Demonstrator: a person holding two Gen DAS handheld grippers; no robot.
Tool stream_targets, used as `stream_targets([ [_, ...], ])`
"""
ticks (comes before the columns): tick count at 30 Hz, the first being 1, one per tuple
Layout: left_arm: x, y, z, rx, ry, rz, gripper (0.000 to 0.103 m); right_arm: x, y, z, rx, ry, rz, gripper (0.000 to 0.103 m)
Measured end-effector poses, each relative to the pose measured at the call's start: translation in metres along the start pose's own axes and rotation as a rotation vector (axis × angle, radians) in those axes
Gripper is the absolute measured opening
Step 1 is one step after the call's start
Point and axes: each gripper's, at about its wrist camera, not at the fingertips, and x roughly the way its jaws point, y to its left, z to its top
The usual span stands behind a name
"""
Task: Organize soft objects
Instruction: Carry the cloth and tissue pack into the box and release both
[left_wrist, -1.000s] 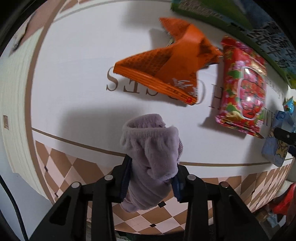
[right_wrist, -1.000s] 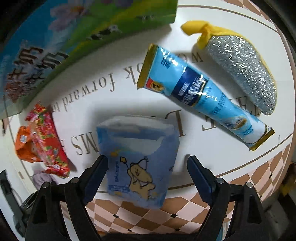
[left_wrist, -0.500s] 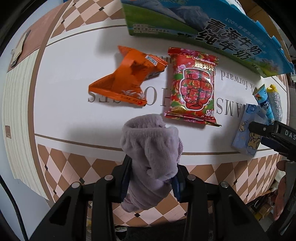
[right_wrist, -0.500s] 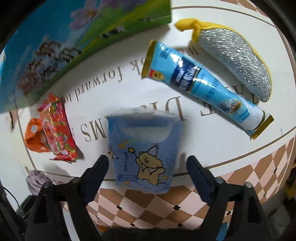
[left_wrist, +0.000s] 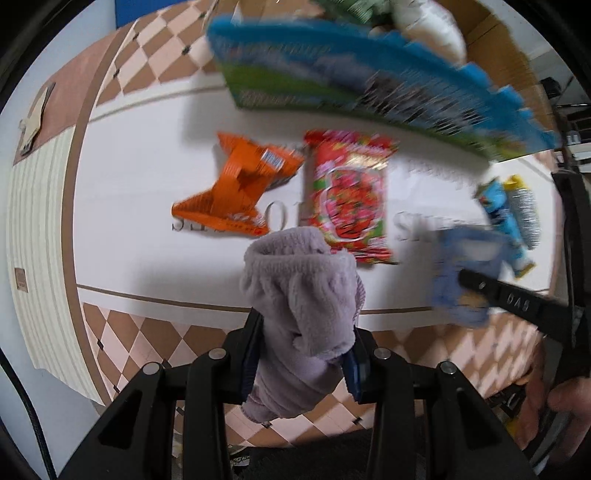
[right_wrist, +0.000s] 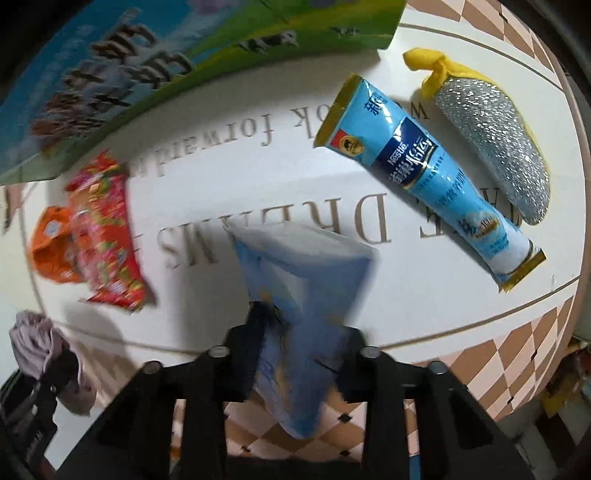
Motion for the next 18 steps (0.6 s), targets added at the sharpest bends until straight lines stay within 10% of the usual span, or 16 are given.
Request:
stream_targets([
  [7, -0.078, -0.023, 0.030, 0.074, -0.117, -0.093, 0.035, -0.109, -0.010, 0.005, -0.064, -0.100, 0.194, 0.026],
  [10, -0.095, -0.035, 0.049, 0.106, -0.184, -0.049, 0.035, -0.131, 0.006, 0.015, -0.118, -0.114, 0.145, 0.027],
  [12, -0.097, -0.034, 0.056, 0.108, -0.194, -0.040, 0.035, -0.127, 0.013, 0.023, -0.109, -0.111, 0.082, 0.042],
  [14, -0.090, -0.034, 0.060, 0.109, -0.184, -0.033, 0.035, -0.114, 0.012, 0.028, -0.042, -0.096, 0.084, 0.095],
  [18, -0.071, -0.027, 0.064, 0.093, -0.136, -0.030, 0.035, -0.029, 0.038, 0.030, 0.050, -0.039, 0.086, 0.100],
])
